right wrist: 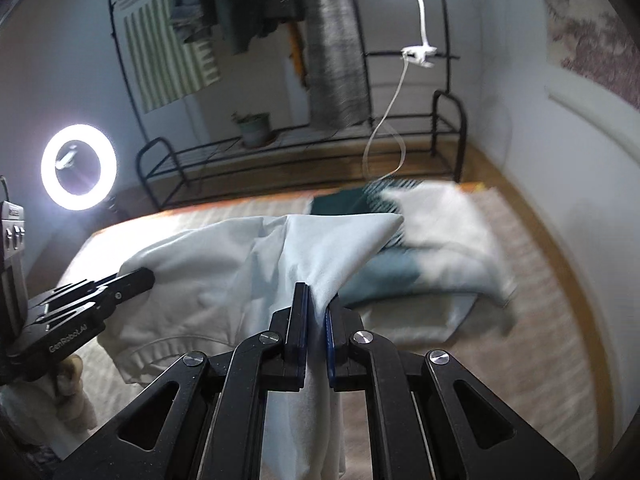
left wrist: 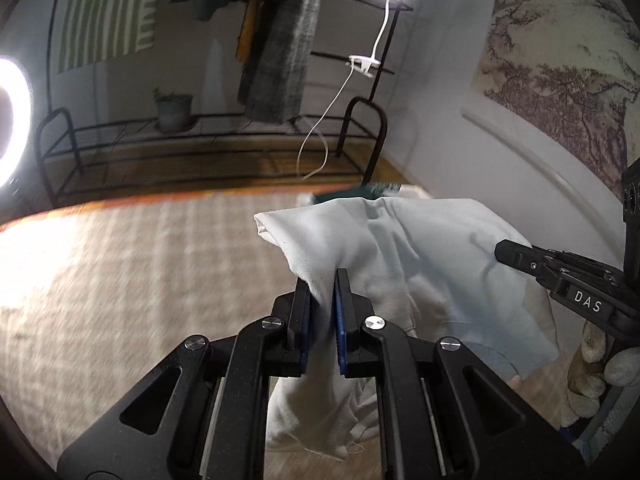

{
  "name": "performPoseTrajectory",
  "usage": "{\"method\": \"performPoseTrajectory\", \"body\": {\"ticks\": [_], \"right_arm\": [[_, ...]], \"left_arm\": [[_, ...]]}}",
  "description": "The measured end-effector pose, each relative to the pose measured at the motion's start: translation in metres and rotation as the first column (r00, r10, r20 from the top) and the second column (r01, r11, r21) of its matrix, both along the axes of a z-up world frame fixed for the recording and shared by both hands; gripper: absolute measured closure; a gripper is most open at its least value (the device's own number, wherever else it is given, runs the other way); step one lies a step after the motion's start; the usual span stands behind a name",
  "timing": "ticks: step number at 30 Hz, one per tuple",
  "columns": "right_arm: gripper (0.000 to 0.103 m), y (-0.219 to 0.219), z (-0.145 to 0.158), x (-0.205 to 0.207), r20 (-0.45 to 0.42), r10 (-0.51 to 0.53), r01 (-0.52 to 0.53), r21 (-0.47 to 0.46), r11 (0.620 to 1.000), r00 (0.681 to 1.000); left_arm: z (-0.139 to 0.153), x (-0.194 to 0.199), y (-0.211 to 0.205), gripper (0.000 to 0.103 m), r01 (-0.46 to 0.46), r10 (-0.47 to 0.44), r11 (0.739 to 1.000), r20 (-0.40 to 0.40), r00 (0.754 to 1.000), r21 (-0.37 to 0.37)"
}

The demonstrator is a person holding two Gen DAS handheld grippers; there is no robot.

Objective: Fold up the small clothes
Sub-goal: 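Lift the folded shirt with both tools and carry it to the clothes stack, then lower the shirt onto the stack and open both tools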

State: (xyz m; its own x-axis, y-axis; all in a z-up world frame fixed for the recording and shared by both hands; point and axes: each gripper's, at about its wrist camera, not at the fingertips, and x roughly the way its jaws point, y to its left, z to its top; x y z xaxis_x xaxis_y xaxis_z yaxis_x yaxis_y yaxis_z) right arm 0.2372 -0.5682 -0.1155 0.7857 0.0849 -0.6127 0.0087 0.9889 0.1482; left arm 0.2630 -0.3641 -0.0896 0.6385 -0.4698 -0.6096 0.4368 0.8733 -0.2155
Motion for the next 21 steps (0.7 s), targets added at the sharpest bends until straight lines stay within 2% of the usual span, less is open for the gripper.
{"method": "performPoseTrajectory", "body": {"ticks": [5,11,16,21], "right_arm": [[0.097,-0.043,0.014,0.038,0.040,-0.051,0.053,-0.053,0.997,0.998],[0.098,-0.090,0.015,0.080,0.068,-0.103,0.108,-0.077,0.991,0.992],[0.100,-0.113,-0.003,0.108,0.057,-0.116,0.121,-0.084,0.989,0.992],[0.100,-0.128,-0.028,0.129,0.012,-0.139,0.140,-0.099,0.985,0.990]], "left_arm": [[0.008,0.039,-0.051,0.095,0.004,-0.004,1.000,0.055,0.998,-0.016],[-0.001,0.072,-0.103,0.095,0.007,-0.007,1.000,0.100,0.995,-0.005],[-0.026,0.096,-0.126,0.095,-0.004,0.004,1.000,0.055,0.998,-0.003],[-0.051,0.109,-0.139,0.094,0.030,-0.030,0.999,-0.011,0.999,0.031]]}}
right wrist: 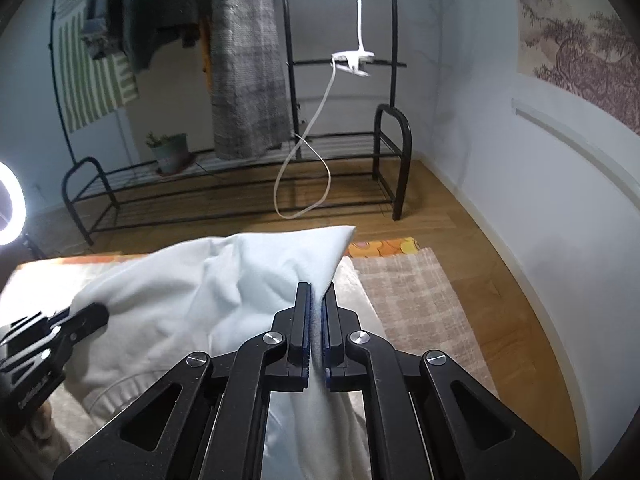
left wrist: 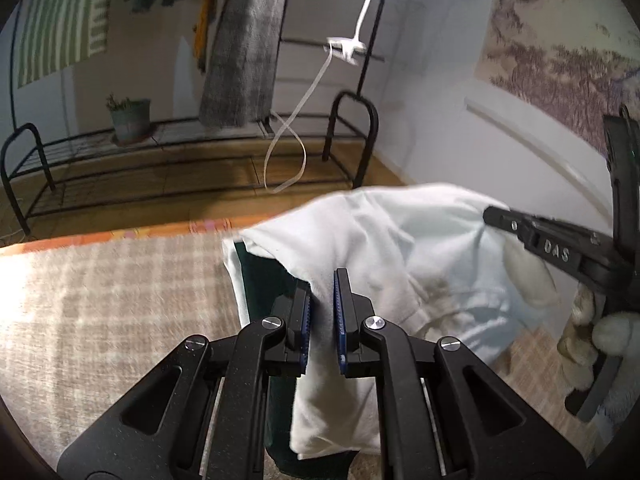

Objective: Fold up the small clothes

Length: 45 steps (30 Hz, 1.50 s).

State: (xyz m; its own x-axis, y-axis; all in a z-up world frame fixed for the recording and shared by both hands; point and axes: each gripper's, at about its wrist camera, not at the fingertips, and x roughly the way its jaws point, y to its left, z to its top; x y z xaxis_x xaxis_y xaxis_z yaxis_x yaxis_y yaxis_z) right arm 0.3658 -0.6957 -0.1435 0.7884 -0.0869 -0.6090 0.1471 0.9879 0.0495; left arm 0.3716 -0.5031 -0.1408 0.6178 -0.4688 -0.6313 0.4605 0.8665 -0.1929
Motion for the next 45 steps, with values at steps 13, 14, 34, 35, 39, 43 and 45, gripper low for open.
{"method": "performPoseTrajectory", "body": {"ticks": [13,14,34,35,39,43,45], "right_arm": [[0.097,-0.001,0.000,-0.001,-0.068,-0.118,0.115,-0.043,0.992,0.991],[0.097,0.001,0.005,-0.005,-0.061,-0.117,0.114,-0.040,0.993,0.991],[0.097,0.078,0.108,-0.117,0.069,-0.097,0.096,0.011,0.995,0.993],[0.097,0.084,0.113,-0.125,0.075,-0.098,0.097,0.012,0.995,0.992],[0.097,0.111,0.125,-0.156,0.083,-0.099,0.097,0.017,0.995,0.992],[0.097,0.138,0.133,-0.187,0.095,-0.099,0.095,0.038,0.995,0.991],[0.097,0.149,0.136,-0.201,0.100,-0.097,0.092,0.048,0.995,0.990]], "left_arm": [[0.016,-0.015,0.028,0.089,-0.030,0.030,0.999,0.012,0.999,0.024],[0.021,-0.019,0.031,0.089,-0.030,0.030,0.999,0.018,0.999,0.021],[0.143,-0.156,0.132,0.089,0.008,0.002,0.998,0.161,0.987,-0.063],[0.149,-0.165,0.139,0.089,0.011,0.000,0.998,0.176,0.984,-0.063],[0.165,-0.196,0.165,0.089,0.029,-0.016,0.998,0.207,0.978,-0.062],[0.176,-0.225,0.191,0.068,0.040,-0.023,0.997,0.226,0.974,-0.071],[0.178,-0.239,0.204,0.065,0.043,-0.024,0.996,0.238,0.971,-0.073]]}}
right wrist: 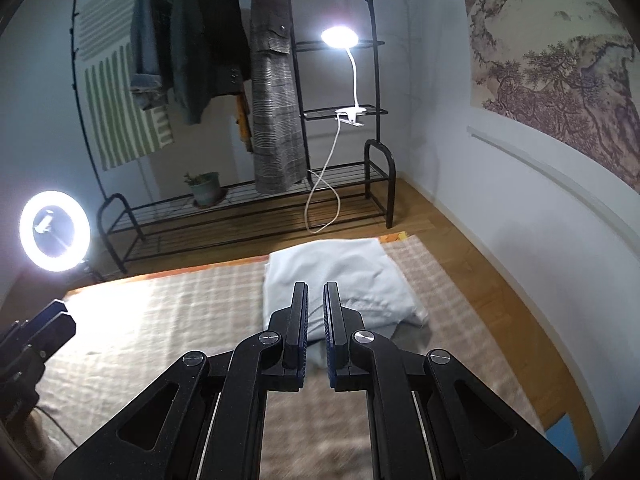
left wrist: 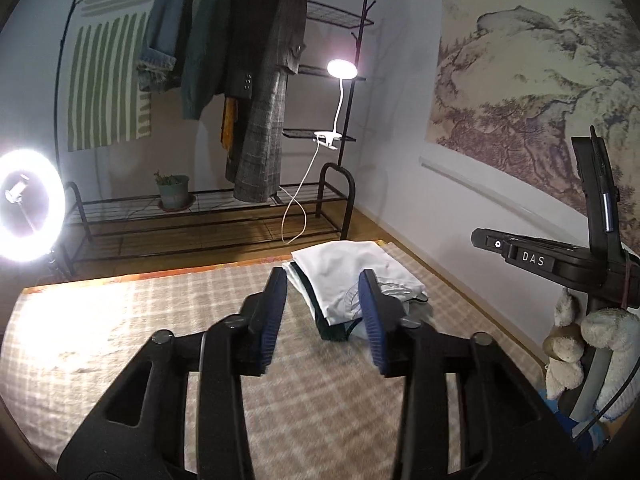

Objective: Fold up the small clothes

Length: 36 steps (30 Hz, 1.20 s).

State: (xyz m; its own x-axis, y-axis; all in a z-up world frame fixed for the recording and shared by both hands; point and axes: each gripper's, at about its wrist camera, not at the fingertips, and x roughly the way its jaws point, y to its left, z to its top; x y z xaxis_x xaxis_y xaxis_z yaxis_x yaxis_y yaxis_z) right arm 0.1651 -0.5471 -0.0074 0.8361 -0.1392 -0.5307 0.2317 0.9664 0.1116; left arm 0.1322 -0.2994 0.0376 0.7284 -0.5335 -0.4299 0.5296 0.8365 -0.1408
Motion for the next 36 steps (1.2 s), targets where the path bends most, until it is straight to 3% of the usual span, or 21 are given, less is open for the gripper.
{"method": "performPoseTrajectory", "body": {"ticks": [4,8,10,11,12,14,17,22,28,32,36], "right_arm": [[0.097,0.022,-0.001,-0.029,0.017,0.006,-0.006,0.023,1.000,1.000],[0.094,0.042,-0.011,-0.051,0.030,-0.007,0.006,0.026,1.000,1.000],[0.074,0.053,-0.018,-0.063,0.034,-0.020,0.019,0.027,0.999,0.999],[0.056,0.056,-0.022,-0.069,0.040,-0.029,0.028,0.027,0.999,0.999],[0.051,0.060,-0.025,-0.074,0.051,-0.038,0.037,0.026,0.999,0.998],[0.051,0.063,-0.034,-0.084,0.071,-0.058,0.056,0.035,0.998,0.996],[0.051,0.066,-0.048,-0.091,0.064,-0.063,0.059,0.071,0.996,0.996],[0.050,0.070,-0.067,-0.090,0.036,-0.082,0.080,0.056,0.995,0.996],[0.042,0.078,-0.080,-0.093,0.027,-0.103,0.103,0.031,0.994,0.994],[0.026,0.087,-0.077,-0.097,0.059,-0.107,0.107,0.000,0.994,0.992],[0.025,0.086,-0.075,-0.094,0.075,-0.105,0.106,-0.010,0.994,0.992]], "left_arm": [[-0.001,-0.025,0.021,0.064,0.018,-0.018,1.000,-0.002,1.000,0.006],[-0.009,-0.050,0.041,0.047,0.025,-0.025,1.000,0.002,1.000,0.013],[-0.015,-0.060,0.048,0.047,0.027,-0.027,0.999,0.005,1.000,0.029],[-0.018,-0.063,0.050,0.047,0.027,-0.027,0.999,0.002,1.000,0.034],[-0.022,-0.066,0.053,0.046,0.026,-0.026,0.999,-0.003,1.000,0.037],[-0.031,-0.069,0.059,0.039,0.022,-0.021,0.999,-0.020,1.000,0.037],[-0.041,-0.074,0.064,0.037,0.013,-0.012,0.999,-0.021,1.000,0.046],[-0.054,-0.081,0.066,0.031,0.014,-0.013,0.998,-0.008,1.000,0.059],[-0.062,-0.082,0.070,0.022,0.012,-0.011,0.997,-0.015,1.000,0.074],[-0.061,-0.087,0.071,0.014,0.007,-0.008,0.996,0.007,1.000,0.089],[-0.060,-0.094,0.070,0.006,-0.005,0.000,0.993,0.047,0.999,0.115]]}}
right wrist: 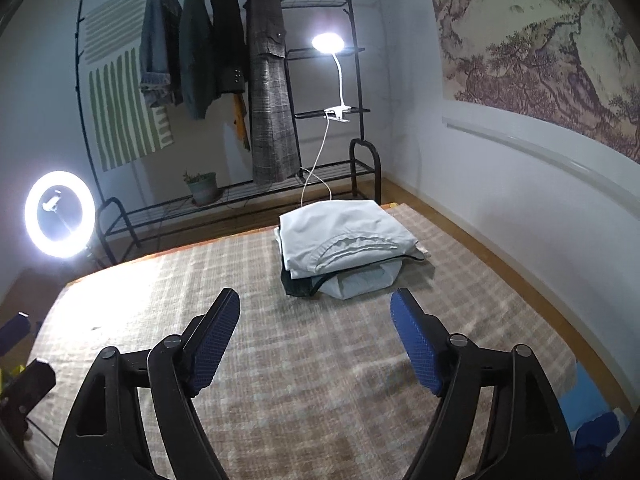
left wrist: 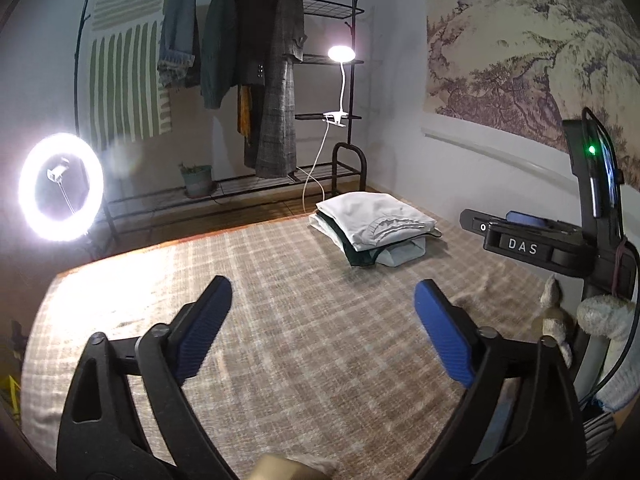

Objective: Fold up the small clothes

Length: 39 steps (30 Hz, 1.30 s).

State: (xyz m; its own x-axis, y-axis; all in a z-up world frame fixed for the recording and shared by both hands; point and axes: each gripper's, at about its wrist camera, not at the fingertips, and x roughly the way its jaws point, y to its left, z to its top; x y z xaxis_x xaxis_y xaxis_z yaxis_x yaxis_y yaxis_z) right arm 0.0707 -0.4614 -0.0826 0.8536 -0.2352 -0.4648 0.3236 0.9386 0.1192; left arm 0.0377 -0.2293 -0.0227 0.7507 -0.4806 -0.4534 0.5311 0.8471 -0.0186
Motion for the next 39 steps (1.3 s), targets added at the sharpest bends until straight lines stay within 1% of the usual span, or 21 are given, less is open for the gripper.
{"method": "performPoseTrajectory", "body": {"ticks": [11,28,39], "right_arm": [[0.022,-0.012,-0.002,-0.003,0.011,-0.025,0.025,0.022,0.999,1.000],[0.022,-0.009,-0.004,-0.001,0.007,-0.017,0.017,0.024,1.000,1.000],[0.022,-0.018,-0.007,0.000,0.007,-0.019,0.019,0.092,0.996,1.000]], "left_arm": [[0.004,-0.011,0.000,0.001,0.005,-0.005,1.000,0.039,0.999,-0.004],[0.005,-0.012,0.005,0.000,0.003,-0.002,1.000,0.018,1.000,-0.017],[0.005,-0.012,0.005,0.000,0.003,-0.003,1.000,0.020,1.000,-0.015]]}}
